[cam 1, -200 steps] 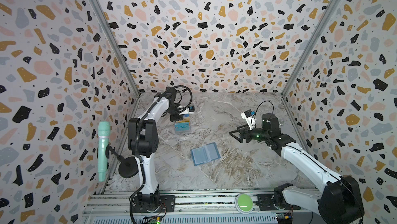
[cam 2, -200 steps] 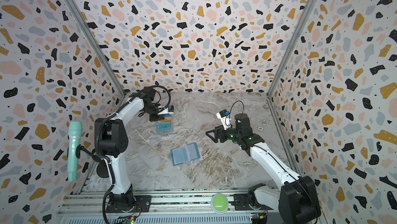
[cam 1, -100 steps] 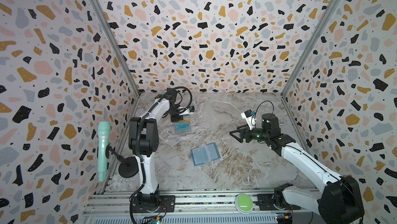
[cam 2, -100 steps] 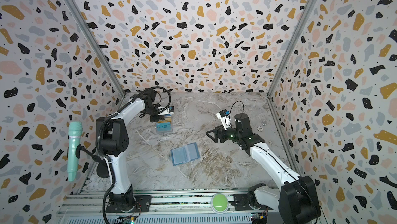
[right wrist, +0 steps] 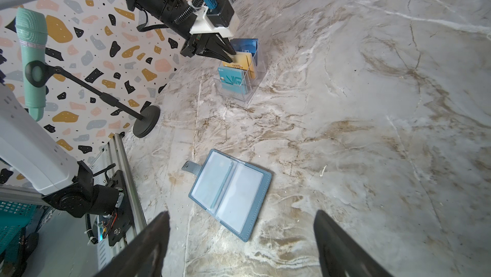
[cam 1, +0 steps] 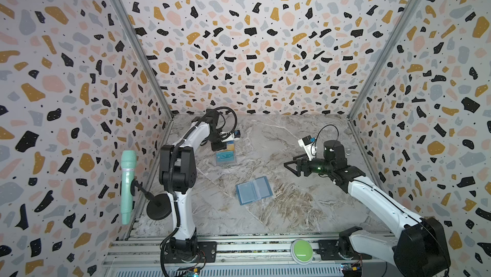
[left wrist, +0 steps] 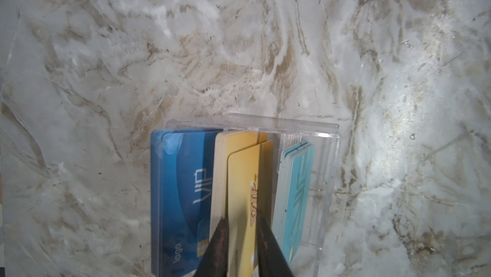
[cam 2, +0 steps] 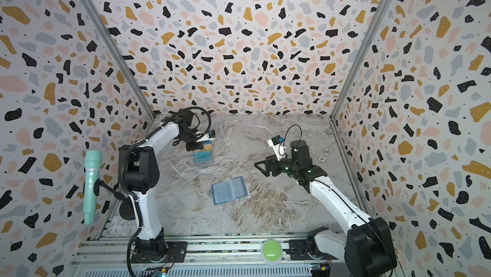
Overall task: Take the credit cards out of the card holder
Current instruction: Place the credit card in the storage box.
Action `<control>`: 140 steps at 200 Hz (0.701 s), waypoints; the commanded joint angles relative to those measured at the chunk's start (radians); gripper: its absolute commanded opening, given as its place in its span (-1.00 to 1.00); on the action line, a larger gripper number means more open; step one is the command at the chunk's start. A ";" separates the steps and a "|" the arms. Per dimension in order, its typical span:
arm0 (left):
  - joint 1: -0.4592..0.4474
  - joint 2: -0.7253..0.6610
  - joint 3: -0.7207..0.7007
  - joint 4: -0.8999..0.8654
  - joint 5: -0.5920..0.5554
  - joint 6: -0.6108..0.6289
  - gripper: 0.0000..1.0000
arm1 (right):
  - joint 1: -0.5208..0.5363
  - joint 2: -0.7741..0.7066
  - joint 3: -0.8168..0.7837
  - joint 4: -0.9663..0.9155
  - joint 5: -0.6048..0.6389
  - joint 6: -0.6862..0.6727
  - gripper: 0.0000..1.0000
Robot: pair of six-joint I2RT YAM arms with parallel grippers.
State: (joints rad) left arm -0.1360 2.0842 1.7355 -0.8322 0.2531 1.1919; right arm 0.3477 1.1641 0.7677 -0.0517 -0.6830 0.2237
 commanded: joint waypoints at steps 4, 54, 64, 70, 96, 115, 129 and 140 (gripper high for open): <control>0.004 0.018 0.010 -0.003 0.021 -0.008 -0.52 | -0.003 -0.010 -0.002 0.009 -0.001 0.005 0.70; 0.003 -0.025 0.076 0.037 0.003 -0.198 -0.15 | -0.003 0.014 0.017 0.003 -0.001 0.005 0.70; 0.003 -0.034 0.088 0.030 0.004 -0.212 -0.12 | -0.003 0.012 0.012 0.009 0.003 0.003 0.70; 0.002 -0.041 0.090 0.030 0.005 -0.214 -0.12 | -0.003 0.009 0.009 0.009 0.008 0.002 0.70; -0.006 -0.080 0.077 0.122 -0.072 -0.324 -0.06 | -0.003 0.011 0.008 -0.011 0.044 -0.018 0.70; -0.007 -0.091 0.111 0.153 -0.120 -0.437 0.01 | -0.003 0.010 0.011 -0.027 0.088 -0.028 0.69; -0.007 -0.103 0.133 0.144 -0.106 -0.476 0.06 | -0.002 0.009 0.011 -0.029 0.121 -0.033 0.69; -0.007 -0.113 0.148 0.128 -0.084 -0.502 0.06 | -0.002 0.006 0.010 -0.029 0.143 -0.036 0.69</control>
State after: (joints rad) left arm -0.1394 2.0247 1.8313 -0.7231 0.1738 0.8204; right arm 0.3477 1.1824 0.7677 -0.0578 -0.6075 0.2104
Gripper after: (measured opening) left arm 0.528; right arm 0.846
